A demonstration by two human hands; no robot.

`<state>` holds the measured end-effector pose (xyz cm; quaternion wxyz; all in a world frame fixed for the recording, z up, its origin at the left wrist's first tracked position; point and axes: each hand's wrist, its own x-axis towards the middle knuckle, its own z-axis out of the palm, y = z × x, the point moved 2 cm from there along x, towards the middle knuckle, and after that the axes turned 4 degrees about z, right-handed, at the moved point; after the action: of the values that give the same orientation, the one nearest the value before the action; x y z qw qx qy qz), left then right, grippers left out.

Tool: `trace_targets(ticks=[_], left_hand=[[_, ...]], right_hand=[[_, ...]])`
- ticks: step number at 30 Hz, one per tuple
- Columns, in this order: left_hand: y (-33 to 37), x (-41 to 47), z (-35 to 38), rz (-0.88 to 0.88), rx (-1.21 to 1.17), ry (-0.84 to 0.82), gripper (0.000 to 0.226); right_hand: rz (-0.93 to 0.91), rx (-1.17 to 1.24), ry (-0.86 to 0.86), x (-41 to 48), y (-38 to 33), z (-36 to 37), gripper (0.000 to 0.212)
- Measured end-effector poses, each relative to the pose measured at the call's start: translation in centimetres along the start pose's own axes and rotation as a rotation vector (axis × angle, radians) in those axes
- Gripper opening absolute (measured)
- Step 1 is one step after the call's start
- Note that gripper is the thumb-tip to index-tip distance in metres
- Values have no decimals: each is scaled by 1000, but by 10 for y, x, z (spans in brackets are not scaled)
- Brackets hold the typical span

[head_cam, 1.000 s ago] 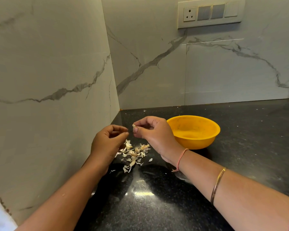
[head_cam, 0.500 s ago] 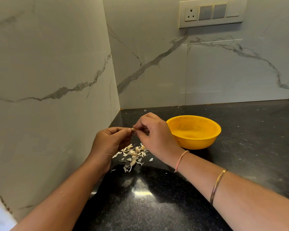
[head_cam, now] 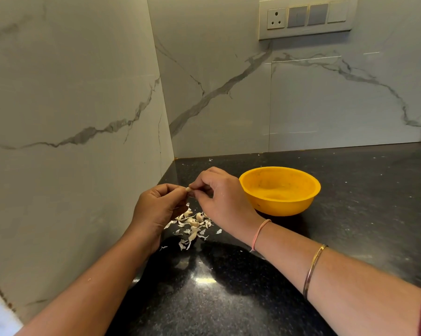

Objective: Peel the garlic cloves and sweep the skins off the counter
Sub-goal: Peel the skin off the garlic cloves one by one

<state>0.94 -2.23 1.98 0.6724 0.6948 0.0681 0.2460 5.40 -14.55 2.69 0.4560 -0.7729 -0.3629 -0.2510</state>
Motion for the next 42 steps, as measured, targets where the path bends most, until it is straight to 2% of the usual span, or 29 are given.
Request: trace_targets(ticks=[5,11,17,23,25,27,28,31,35,38,42], left_hand=[[0,1,1,-6,-6,-7,11],[-5,4,-2,-35,44,27,12],[-9,7,-6,-41,184,86,18],[-9,7,-10,-12,319,117,19],[-5,5,-9,34,352,107,22],[0,3,-8,94,349,104,13],[2,2,-7,123,332,97,10],[7,-1,-5,163,253,81,25],[9,-2,-2,130,109,50,19],[10,-3,-1,145,91,19,11],[10,-3,0,168,120,20,11]], right_hand=[[269,285,-35,1,7,2,8],[455,653,-63,-1,3,-1,7],[558,894,-68,1,3,-2,8],[590,1026,-86,1,1,-5,10],[574,1016,-88,1,1,-5,11],[532,938,-75,0,1,-5,12],[502,869,-68,0,1,-5,12],[430,650,-44,0,3,-4,15],[321,356,-18,1,5,-3,11],[250,272,-11,0,5,-1,10],[182,196,17,1,4,-1,8]])
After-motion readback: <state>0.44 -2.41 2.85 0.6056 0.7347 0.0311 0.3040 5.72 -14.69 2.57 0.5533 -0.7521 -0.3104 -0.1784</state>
